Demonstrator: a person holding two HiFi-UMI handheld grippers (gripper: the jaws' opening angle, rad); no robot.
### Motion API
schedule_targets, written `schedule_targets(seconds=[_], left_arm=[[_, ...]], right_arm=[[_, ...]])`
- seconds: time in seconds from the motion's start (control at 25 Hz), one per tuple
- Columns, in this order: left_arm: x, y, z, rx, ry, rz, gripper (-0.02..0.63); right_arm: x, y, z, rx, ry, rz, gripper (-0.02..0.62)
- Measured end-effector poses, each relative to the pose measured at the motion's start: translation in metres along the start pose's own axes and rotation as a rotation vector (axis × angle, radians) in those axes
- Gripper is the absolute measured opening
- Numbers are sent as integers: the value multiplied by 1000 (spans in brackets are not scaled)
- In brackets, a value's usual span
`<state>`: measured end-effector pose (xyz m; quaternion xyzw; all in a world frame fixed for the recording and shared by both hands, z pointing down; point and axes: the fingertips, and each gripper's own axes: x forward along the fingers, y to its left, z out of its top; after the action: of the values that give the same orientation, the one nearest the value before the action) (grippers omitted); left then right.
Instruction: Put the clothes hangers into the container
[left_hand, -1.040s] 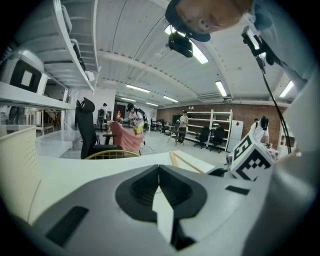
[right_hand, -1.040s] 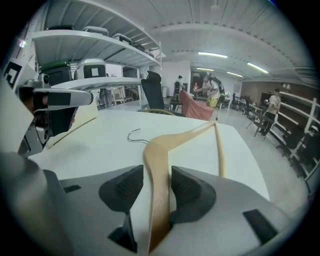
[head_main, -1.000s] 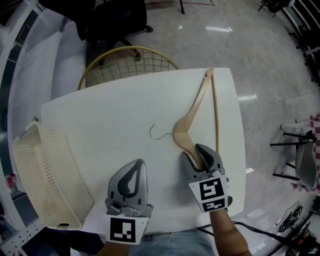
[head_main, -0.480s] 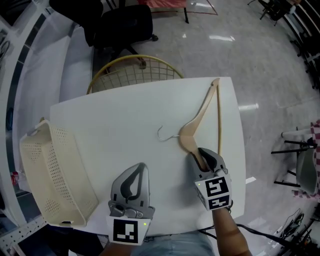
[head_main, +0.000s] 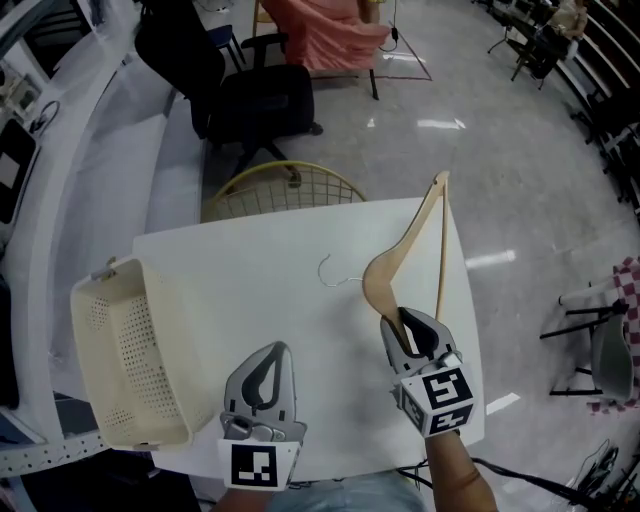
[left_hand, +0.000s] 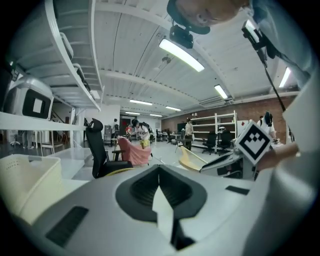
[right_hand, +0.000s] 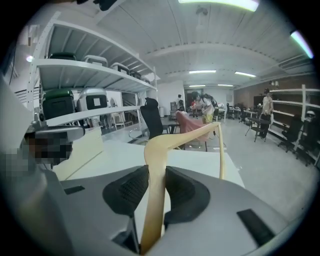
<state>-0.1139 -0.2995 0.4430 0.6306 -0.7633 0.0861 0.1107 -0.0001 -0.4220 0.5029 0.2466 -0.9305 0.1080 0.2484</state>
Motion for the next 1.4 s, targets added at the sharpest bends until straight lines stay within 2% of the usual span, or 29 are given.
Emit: schedule_targets(seconds=[0.32, 0.64, 1.08, 1.4], left_arm=[[-48, 9, 44, 78, -143, 88, 12], [-85, 10, 71, 152, -216, 106, 12], [-122, -7, 72, 185, -232, 140, 12], [-168, -33, 65, 192, -214, 223, 12]], right_arm=[[-59, 36, 62, -23, -156, 26, 114], [-90, 77, 87, -70, -247, 52, 114], [-113, 103, 74, -71, -264, 122, 114], [-145, 114, 42, -56, -219, 188, 114]])
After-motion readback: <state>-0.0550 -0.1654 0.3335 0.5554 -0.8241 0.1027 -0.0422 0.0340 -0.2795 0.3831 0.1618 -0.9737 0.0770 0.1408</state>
